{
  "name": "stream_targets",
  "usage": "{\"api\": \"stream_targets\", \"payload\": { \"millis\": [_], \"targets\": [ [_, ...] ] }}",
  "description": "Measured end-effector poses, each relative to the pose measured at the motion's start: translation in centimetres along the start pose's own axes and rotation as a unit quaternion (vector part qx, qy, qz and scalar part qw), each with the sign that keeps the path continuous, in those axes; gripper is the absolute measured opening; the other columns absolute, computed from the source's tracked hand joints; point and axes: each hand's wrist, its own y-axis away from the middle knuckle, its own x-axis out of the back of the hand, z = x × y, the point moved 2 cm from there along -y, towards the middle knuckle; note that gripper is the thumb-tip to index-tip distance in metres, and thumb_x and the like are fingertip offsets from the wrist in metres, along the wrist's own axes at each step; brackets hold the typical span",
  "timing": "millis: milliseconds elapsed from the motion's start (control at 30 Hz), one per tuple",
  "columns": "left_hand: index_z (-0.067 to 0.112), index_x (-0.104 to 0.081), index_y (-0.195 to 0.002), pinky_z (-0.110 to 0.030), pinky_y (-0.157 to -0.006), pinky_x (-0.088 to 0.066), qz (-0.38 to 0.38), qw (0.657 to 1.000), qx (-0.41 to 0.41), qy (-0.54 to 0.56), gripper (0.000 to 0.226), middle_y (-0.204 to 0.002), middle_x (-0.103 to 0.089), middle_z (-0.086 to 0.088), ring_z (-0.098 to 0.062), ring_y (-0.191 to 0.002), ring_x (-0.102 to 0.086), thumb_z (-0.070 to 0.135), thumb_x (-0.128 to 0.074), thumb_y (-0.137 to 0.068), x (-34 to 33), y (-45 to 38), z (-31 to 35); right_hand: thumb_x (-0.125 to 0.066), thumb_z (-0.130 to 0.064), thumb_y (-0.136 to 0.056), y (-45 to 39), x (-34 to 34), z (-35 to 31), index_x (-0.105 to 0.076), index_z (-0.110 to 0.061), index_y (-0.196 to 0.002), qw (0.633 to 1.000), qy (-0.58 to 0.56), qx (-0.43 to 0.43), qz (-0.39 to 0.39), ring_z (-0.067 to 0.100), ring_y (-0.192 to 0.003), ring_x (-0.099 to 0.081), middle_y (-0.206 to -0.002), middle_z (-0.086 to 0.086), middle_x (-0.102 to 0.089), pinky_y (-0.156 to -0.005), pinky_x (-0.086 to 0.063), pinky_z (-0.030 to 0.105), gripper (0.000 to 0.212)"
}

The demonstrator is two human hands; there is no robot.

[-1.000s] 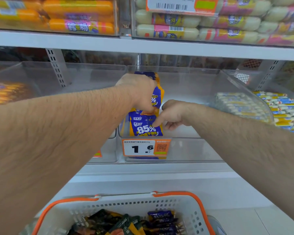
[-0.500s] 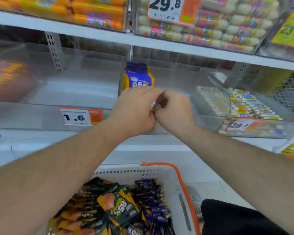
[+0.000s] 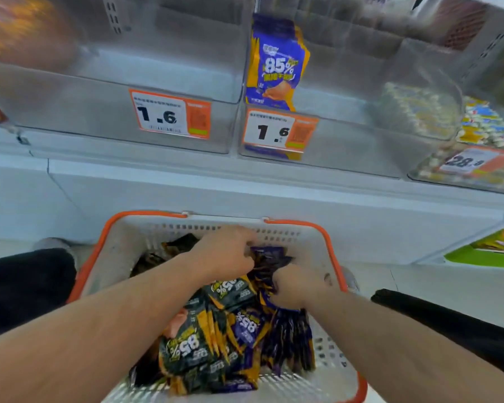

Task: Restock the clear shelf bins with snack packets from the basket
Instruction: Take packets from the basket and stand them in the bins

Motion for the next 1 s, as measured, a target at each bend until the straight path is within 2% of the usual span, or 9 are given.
{"api": "stream_targets", "payload": {
  "millis": [100, 200, 300, 467, 600, 667, 800, 900, 1000],
  "targets": [
    [0.025, -0.06, -0.126, -0.035, -0.091, -0.053, -0.025, 1.0, 0.006, 0.011, 0.039, -0.125, -0.062, 0.003, -0.015, -0.106, -0.059, 0.022, -0.055, -0.087, -1.0, -0.6, -0.8, -0.064, -0.043, -0.087, 0.0, -3.3, -1.4, -0.057, -0.014, -0.073, 0.997, 0.081, -0.01, -0.005, 0.025, -0.069, -0.06, -0.072, 0.004, -0.059, -0.057, -0.042, 0.031, 0.033],
    [0.026, -0.06, -0.127, -0.03, -0.093, -0.05, -0.035, 0.999, 0.006, 0.027, 0.041, -0.126, -0.062, 0.005, -0.012, -0.109, -0.057, 0.022, -0.056, -0.087, -1.8, -1.2, -1.2, -0.054, -0.018, -0.096, -0.3, -5.7, -2.9, -0.069, -0.014, -0.096, 0.994, 0.091, -0.018, 0.057, 0.031, -0.095, -0.064, -0.099, 0.009, -0.067, -0.075, -0.042, 0.037, 0.016],
    [0.026, -0.059, -0.128, -0.028, -0.093, -0.049, -0.043, 0.998, 0.01, 0.035, 0.04, -0.127, -0.061, 0.006, -0.01, -0.108, -0.056, 0.022, -0.056, -0.088, -1.9, -1.7, -1.2, -0.045, -0.007, -0.095, -0.6, -6.3, -2.8, -0.068, -0.012, -0.109, 0.991, 0.081, -0.046, 0.099, 0.031, -0.104, -0.061, -0.111, 0.011, -0.064, -0.088, -0.043, 0.038, 0.028],
    [0.023, -0.055, -0.133, -0.016, -0.071, -0.047, -0.061, 0.997, 0.006, 0.046, 0.041, -0.13, -0.057, 0.006, -0.001, -0.083, -0.055, 0.021, -0.055, -0.092, -1.7, -2.0, -0.7, -0.049, -0.013, -0.092, 0.0, -1.2, 0.2, -0.056, -0.017, -0.114, 0.985, 0.049, -0.069, 0.149, 0.029, -0.099, -0.062, -0.108, 0.007, -0.064, -0.074, -0.041, 0.035, 0.023],
    [0.026, -0.05, -0.136, -0.033, -0.098, -0.049, -0.085, 0.993, 0.018, 0.08, 0.048, -0.131, -0.058, 0.003, -0.014, -0.115, -0.057, 0.034, -0.061, -0.09, -1.7, -2.6, -0.1, -0.047, -0.013, -0.098, 2.0, 5.9, 2.2, -0.055, -0.023, -0.13, 0.987, -0.084, -0.002, 0.134, 0.02, -0.097, -0.062, -0.109, -0.003, -0.066, -0.071, -0.043, 0.023, 0.035],
    [0.031, -0.048, -0.138, -0.032, -0.098, -0.048, -0.103, 0.985, 0.008, 0.141, 0.053, -0.133, -0.057, 0.007, -0.013, -0.117, -0.057, 0.039, -0.066, -0.088, -1.5, -2.8, 0.8, -0.045, -0.011, -0.1, 3.8, 9.4, 2.4, -0.053, -0.03, -0.135, 0.979, -0.157, 0.031, 0.13, 0.014, -0.084, -0.059, -0.089, -0.017, -0.057, -0.061, -0.037, 0.016, 0.041],
    [0.034, -0.061, -0.091, -0.029, -0.075, -0.047, -0.023, 0.976, -0.062, 0.206, 0.018, -0.09, -0.068, 0.011, -0.013, -0.09, -0.065, 0.018, -0.068, -0.085, 0.4, -3.2, 2.5, -0.053, -0.018, -0.098, 6.5, 14.1, 2.4, -0.063, -0.018, -0.1, 0.959, -0.212, 0.037, 0.184, 0.012, -0.085, -0.054, -0.085, -0.013, -0.053, -0.058, -0.034, 0.009, 0.01],
    [0.029, -0.065, -0.089, -0.036, -0.089, -0.052, 0.043, 0.955, -0.057, 0.286, 0.021, -0.096, -0.074, 0.006, -0.014, -0.093, -0.068, 0.009, -0.07, -0.084, 2.7, -3.0, 2.6, -0.067, -0.025, -0.088, 7.8, 16.2, 3.0, -0.06, -0.025, -0.083, 0.896, -0.313, -0.032, 0.312, 0.009, -0.075, -0.06, -0.076, -0.013, -0.061, -0.06, -0.041, 0.013, 0.008],
    [0.03, -0.067, -0.086, -0.045, -0.089, -0.054, 0.101, 0.912, -0.04, 0.396, 0.026, -0.093, -0.076, 0.003, -0.02, -0.092, -0.071, 0.004, -0.069, -0.085, 4.8, -2.8, 2.2, -0.078, -0.032, -0.079, 9.0, 17.1, 3.6, -0.059, -0.024, -0.092, 0.773, -0.464, -0.138, 0.41, 0.012, -0.082, -0.06, -0.085, -0.01, -0.063, -0.07, -0.043, 0.022, 0.025]
  ]
}}
